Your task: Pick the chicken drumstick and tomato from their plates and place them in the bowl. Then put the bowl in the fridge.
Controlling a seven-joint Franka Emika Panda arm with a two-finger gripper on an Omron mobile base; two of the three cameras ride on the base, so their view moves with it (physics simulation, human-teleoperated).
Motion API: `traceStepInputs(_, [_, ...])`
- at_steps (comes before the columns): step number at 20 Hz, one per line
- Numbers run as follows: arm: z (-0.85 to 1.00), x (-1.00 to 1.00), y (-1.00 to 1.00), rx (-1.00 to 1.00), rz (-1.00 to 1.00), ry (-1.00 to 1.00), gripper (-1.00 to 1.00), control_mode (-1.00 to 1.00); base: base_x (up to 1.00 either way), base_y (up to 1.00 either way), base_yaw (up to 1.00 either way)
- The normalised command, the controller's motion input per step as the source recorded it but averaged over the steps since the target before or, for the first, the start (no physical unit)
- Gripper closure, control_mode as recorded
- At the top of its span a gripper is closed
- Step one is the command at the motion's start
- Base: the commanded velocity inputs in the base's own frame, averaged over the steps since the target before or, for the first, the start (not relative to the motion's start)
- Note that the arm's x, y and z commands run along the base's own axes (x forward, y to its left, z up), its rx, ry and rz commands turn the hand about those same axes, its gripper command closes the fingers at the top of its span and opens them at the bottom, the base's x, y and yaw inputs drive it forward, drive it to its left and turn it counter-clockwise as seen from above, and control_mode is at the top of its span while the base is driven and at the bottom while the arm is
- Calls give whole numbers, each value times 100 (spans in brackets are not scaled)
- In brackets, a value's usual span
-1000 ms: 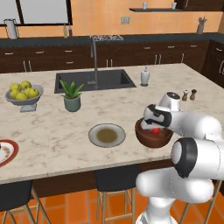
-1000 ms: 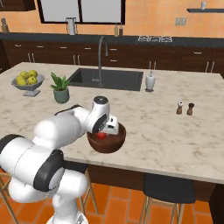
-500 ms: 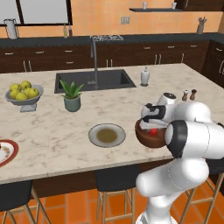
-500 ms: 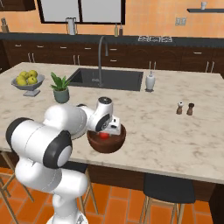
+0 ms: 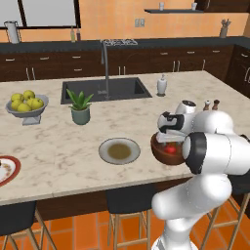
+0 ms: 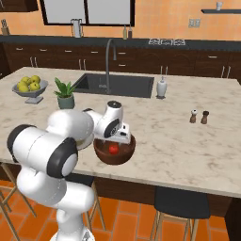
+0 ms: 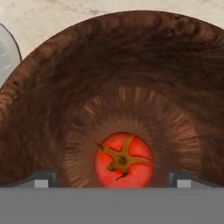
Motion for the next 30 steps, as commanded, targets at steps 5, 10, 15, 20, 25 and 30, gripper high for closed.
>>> traceStepInputs(5, [82,-12,0,0,0,0,-100,-100,0,0,0])
traceStepInputs(10, [48,-93,19,0,0,0,-100,-100,0,0,0])
traceStepInputs(15, [0,-100,30,-3,0,-1,-100,-100,0,0,0])
traceStepInputs(20, [0,-82,16,-4,-4,0,-100,-100,0,0,0])
traceStepInputs(25, [0,-7,0,0,-5,0,-100,-100,0,0,0])
traceStepInputs(30, [0,0,0,0,0,0,-100,-100,0,0,0])
